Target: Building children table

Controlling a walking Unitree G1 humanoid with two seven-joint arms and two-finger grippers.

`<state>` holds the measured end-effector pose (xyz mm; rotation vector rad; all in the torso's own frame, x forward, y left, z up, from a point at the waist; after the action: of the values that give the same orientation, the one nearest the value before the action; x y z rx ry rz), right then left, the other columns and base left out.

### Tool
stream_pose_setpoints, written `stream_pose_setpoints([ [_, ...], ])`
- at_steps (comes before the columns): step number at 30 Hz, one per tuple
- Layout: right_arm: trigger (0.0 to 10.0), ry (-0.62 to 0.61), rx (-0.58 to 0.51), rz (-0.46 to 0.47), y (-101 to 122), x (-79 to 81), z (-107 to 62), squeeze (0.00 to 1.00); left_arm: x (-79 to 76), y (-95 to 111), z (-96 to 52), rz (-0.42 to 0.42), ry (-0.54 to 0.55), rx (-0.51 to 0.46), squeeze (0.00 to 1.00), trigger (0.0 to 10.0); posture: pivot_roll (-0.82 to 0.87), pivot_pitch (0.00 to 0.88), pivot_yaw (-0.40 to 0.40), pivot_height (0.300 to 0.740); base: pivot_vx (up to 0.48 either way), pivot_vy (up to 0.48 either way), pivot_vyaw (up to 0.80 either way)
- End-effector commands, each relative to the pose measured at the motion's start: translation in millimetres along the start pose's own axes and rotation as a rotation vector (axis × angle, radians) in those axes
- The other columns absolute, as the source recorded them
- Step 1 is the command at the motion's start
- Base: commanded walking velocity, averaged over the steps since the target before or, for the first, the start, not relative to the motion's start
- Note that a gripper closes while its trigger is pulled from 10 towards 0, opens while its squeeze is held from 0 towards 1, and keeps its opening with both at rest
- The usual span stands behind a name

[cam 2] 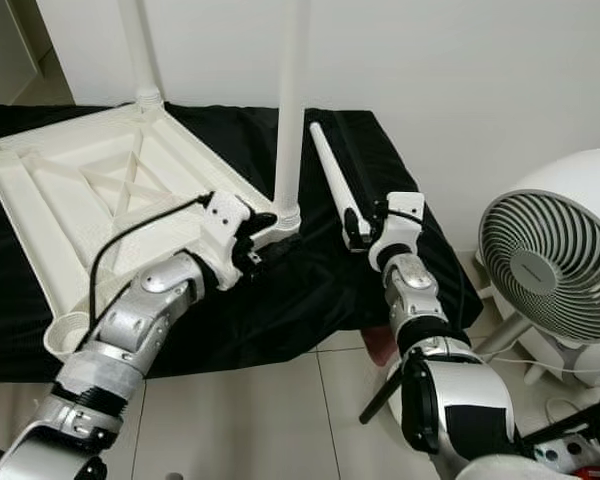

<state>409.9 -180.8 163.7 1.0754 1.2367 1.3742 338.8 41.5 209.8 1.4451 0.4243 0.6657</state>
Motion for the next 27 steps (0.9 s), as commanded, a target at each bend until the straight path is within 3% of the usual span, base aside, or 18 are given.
stream_pose_setpoints([
  [1,10.0,0.0,-0.032,-0.008,11,-3.9,3.2,0.0,-9.5,10,1.9,-0.003,-0.117,-0.021,0.0,10.0,0.03,0.187,-0.069,0.74,0.0,0.0,0.0],
  [4,10.0,0.006,-0.04,-0.018,17,-5.8,4.8,0.0,-13.4,17,1.6,-0.012,-0.113,-0.038,0.0,10.0,0.03,0.223,-0.072,0.74,0.0,0.0,0.0],
  [12,10.0,-0.007,-0.044,-0.015,22,-9.8,7.2,0.0,-18.0,13,-6.3,-0.032,-0.116,-0.001,0.0,10.0,0.03,0.255,-0.063,0.74,0.0,0.0,0.0],
  [27,10.0,0.097,-0.008,0.002,27,6.3,15.6,0.0,-16.1,19,-10.2,-0.038,-0.093,0.012,0.0,10.0,0.04,0.263,-0.074,0.74,0.0,0.0,0.0],
])
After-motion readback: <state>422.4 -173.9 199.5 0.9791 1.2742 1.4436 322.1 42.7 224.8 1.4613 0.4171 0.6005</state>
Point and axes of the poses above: a point about 5 cm out from each wrist's last joint towards the gripper, its own z axis pointing out of the wrist towards the gripper, its own y axis along the axis of the wrist's last joint, x = y × z, the point moved 2 cm from there along z, pointing out of the wrist towards the gripper
